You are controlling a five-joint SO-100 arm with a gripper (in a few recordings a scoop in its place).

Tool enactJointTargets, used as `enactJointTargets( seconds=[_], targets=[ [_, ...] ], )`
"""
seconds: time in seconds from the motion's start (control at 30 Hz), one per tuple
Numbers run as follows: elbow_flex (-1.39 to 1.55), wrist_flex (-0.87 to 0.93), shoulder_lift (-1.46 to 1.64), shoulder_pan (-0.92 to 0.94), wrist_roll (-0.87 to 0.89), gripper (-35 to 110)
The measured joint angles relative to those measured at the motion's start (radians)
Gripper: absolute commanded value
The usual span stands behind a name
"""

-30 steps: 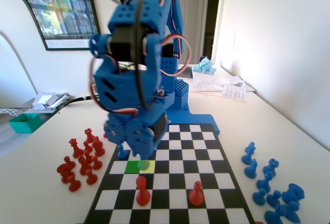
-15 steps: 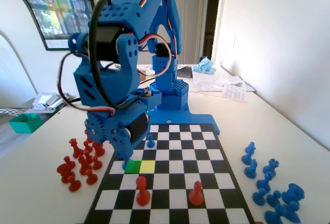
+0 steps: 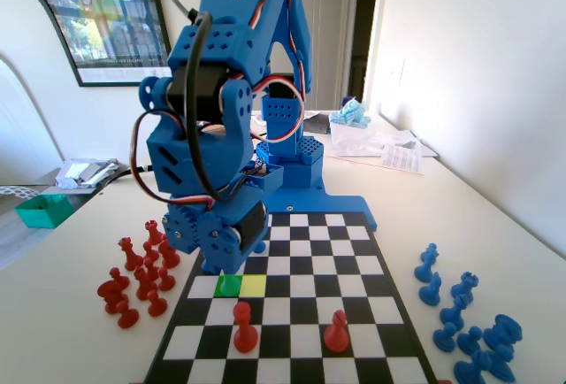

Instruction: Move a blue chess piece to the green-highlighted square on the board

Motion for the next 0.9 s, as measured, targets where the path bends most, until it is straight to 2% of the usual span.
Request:
enactJointTargets(
  seconds=[0.33,0.53,0.9],
  targets=[
    [0.0,0.031,0.0,0.002,-0.009,15],
    [-0.071,0.11,0.0,0.0,-0.005,17],
    [-0.321,0.46,0.121,-0.049,0.009,17]
  ],
)
